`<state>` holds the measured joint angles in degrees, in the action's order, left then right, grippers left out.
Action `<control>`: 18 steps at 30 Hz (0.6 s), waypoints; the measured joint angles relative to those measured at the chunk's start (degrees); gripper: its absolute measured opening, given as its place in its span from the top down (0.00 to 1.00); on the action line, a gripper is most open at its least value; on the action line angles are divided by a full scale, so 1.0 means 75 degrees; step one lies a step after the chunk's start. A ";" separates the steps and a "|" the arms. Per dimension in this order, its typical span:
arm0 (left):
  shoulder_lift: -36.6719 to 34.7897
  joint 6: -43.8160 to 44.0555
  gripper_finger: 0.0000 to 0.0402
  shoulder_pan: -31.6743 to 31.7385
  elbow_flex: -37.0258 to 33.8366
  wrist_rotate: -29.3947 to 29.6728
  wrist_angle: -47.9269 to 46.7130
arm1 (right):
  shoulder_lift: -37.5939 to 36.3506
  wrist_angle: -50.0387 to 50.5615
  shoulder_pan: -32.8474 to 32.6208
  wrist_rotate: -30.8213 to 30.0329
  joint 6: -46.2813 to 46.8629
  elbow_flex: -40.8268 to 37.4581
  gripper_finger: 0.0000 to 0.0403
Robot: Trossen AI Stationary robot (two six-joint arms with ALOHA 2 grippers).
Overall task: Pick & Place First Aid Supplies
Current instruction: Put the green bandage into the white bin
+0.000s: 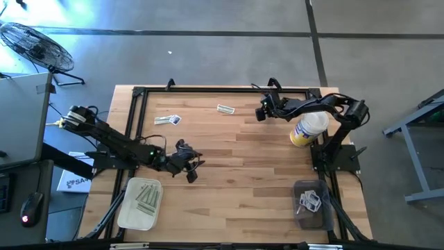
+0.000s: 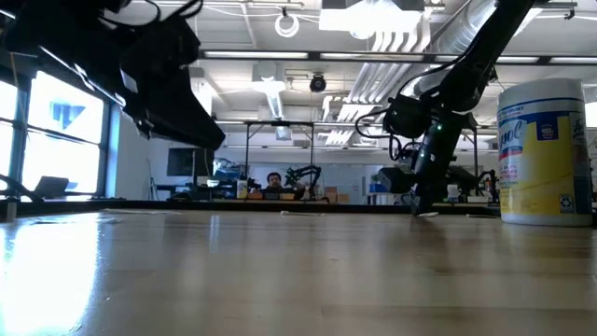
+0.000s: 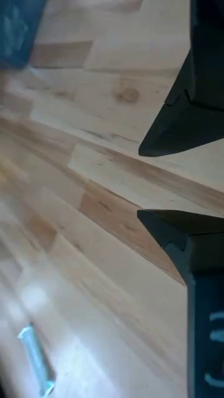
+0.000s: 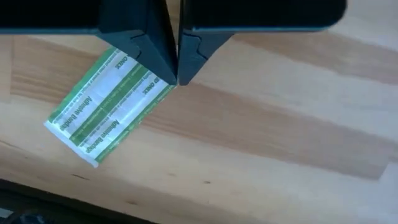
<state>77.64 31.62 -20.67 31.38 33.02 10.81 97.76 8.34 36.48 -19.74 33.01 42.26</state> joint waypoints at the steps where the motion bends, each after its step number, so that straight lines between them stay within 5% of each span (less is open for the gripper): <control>1: -0.0108 -0.0009 0.63 -0.0092 0.0000 0.0131 -0.0102 | 0.0003 -0.0012 -0.0068 -0.0026 -0.0032 0.0000 0.99; 12: -0.0602 -0.0439 0.63 -0.0967 0.0000 0.1901 -0.0796 | -0.0767 -0.0241 -0.1391 0.0400 -0.0343 -0.0026 1.00; 18: -0.0432 -0.1039 0.63 -0.1008 0.0000 0.1644 -0.0598 | -0.1699 -0.0422 -0.3010 0.1052 -0.0496 -0.0012 1.00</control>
<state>74.40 23.83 -28.23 31.38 45.36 6.33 85.01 5.18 13.90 -11.86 29.29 42.17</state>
